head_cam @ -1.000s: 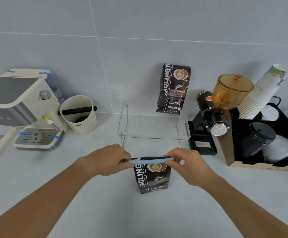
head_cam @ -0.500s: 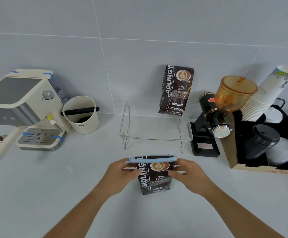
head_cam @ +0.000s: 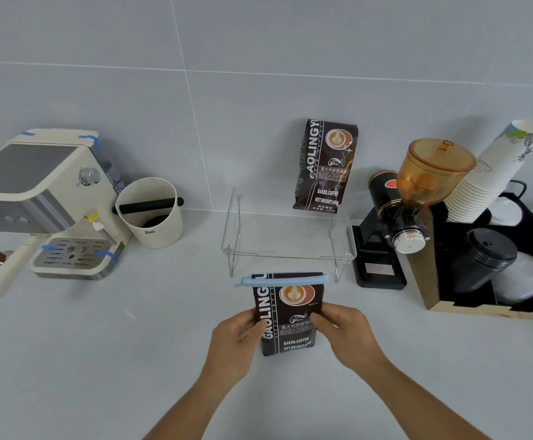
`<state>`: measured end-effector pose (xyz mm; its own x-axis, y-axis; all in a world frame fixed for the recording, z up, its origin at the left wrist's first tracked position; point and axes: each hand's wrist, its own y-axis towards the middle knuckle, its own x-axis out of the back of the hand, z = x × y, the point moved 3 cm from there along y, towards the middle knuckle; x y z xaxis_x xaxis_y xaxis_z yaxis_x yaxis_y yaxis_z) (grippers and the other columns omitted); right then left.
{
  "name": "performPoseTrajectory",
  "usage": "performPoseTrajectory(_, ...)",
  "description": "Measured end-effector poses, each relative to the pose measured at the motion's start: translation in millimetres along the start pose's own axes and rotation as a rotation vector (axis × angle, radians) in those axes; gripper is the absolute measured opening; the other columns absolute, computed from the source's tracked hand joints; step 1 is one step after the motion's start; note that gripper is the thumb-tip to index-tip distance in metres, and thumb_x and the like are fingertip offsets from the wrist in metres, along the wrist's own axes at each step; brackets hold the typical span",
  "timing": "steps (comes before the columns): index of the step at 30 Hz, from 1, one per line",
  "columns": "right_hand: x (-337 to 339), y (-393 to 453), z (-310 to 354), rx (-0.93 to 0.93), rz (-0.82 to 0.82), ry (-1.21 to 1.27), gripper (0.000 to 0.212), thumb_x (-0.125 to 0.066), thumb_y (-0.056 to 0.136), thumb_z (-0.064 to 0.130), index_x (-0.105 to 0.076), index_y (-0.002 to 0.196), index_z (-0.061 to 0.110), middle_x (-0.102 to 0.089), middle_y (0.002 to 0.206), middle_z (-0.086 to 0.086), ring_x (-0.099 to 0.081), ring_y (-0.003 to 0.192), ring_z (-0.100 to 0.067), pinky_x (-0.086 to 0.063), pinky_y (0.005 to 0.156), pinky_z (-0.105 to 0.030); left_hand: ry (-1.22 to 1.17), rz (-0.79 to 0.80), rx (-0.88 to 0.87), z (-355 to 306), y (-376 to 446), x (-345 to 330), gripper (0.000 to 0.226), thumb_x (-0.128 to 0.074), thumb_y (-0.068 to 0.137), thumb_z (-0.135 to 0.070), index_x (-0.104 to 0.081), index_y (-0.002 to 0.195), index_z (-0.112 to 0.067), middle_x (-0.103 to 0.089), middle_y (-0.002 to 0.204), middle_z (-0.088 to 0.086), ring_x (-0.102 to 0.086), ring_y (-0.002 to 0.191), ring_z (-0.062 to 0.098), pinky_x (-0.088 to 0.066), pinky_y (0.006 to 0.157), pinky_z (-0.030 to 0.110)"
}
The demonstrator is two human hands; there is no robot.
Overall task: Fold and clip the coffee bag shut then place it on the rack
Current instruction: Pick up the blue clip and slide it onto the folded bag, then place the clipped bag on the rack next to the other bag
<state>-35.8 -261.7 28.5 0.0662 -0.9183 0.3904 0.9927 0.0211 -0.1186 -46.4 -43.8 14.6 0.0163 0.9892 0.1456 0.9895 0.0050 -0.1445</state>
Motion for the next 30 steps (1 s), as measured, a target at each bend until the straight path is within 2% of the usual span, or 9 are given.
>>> performPoseTrajectory(5,15.1,4.5,38.6,0.091,-0.03,-0.014,0.022,-0.061,0.093,0.007,-0.076,0.098,0.021,-0.075,0.082,0.03,-0.069,0.082,0.008,-0.048,0.065,-0.003,-0.006,-0.037,-0.098,-40.9,1.7,9.6,0.032,-0.064,0.091,-0.006,-0.074,0.101,-0.034,-0.077,0.1,-0.02,-0.072,0.097,0.003,-0.055,0.083,0.016)
performPoseTrajectory(9,28.9,10.3,77.3,0.193,-0.039,-0.035,0.022,-0.062,0.092,0.008,-0.076,0.092,0.025,-0.075,0.078,0.028,-0.069,0.078,0.006,-0.051,0.066,-0.007,0.004,-0.059,-0.21,-80.6,4.7,21.2,0.033,-0.064,0.091,-0.009,-0.074,0.1,-0.04,-0.078,0.099,-0.02,-0.073,0.096,0.004,-0.056,0.081,0.019)
performPoseTrajectory(12,34.8,17.5,105.6,0.247,-0.055,-0.019,0.026,-0.061,0.093,0.009,-0.074,0.089,0.032,-0.076,0.081,0.025,-0.07,0.081,0.002,-0.055,0.069,-0.015,-0.004,-0.072,-0.289,-108.7,11.2,28.8,0.032,-0.062,0.092,-0.011,-0.074,0.102,-0.039,-0.078,0.1,-0.02,-0.072,0.096,0.002,-0.055,0.079,0.015)
performPoseTrajectory(17,44.6,40.0,143.7,0.31,-0.102,0.029,0.017,-0.062,0.092,0.015,-0.074,0.097,0.027,-0.079,0.09,0.017,-0.071,0.087,-0.003,-0.061,0.079,-0.038,-0.037,-0.082,-0.366,-144.9,35.1,39.6,0.027,-0.061,0.093,-0.009,-0.074,0.11,-0.026,-0.078,0.104,-0.015,-0.072,0.099,0.007,-0.055,0.085,0.019)
performPoseTrajectory(20,49.8,56.3,165.0,0.349,-0.11,0.045,0.024,-0.062,0.093,0.017,-0.073,0.089,0.039,-0.078,0.095,0.014,-0.072,0.094,-0.006,-0.06,0.084,-0.046,-0.032,-0.083,-0.414,-165.6,54.3,46.1,0.027,-0.061,0.093,-0.009,-0.074,0.111,-0.025,-0.078,0.104,-0.014,-0.072,0.098,0.006,-0.055,0.085,0.019)
performPoseTrajectory(22,50.6,67.7,177.3,0.374,-0.104,0.059,0.032,-0.06,0.094,0.018,-0.071,0.09,0.048,-0.078,0.1,0.014,-0.071,0.099,-0.009,-0.059,0.087,-0.047,-0.038,-0.091,-0.428,-176.4,69.7,49.7,0.027,-0.061,0.093,-0.009,-0.074,0.11,-0.026,-0.078,0.105,-0.011,-0.072,0.098,0.007,-0.056,0.086,0.022)
performPoseTrajectory(25,50.1,91.6,186.9,0.388,-0.128,0.037,0.026,-0.058,0.095,0.019,-0.072,0.094,0.04,-0.078,0.1,0.013,-0.071,0.099,-0.012,-0.058,0.087,-0.048,-0.054,-0.094,-0.43,-186.1,94.9,53.9,0.027,-0.061,0.093,-0.008,-0.074,0.109,-0.025,-0.078,0.106,-0.006,-0.072,0.098,0.009,-0.055,0.089,0.029)
performPoseTrajectory(27,48.4,108.2,187.5,0.371,-0.143,0.05,0.022,-0.058,0.095,0.018,-0.072,0.093,0.035,-0.079,0.099,0.013,-0.072,0.098,-0.011,-0.058,0.088,-0.048,-0.047,-0.097,-0.428,-187.9,110.5,56.1,0.029,-0.061,0.093,-0.009,-0.074,0.106,-0.032,-0.078,0.105,-0.007,-0.073,0.098,0.009,-0.055,0.089,0.03)
performPoseTrajectory(30,42.1,131.7,185.2,0.324,-0.145,0.057,0.028,-0.058,0.095,0.021,-0.072,0.087,0.044,-0.077,0.098,0.021,-0.071,0.096,-0.004,-0.059,0.088,-0.043,-0.035,-0.082,-0.409,-185.5,135.7,58.8,0.033,-0.06,0.094,-0.01,-0.074,0.101,-0.039,-0.079,0.104,-0.007,-0.073,0.098,0.011,-0.056,0.09,0.036)
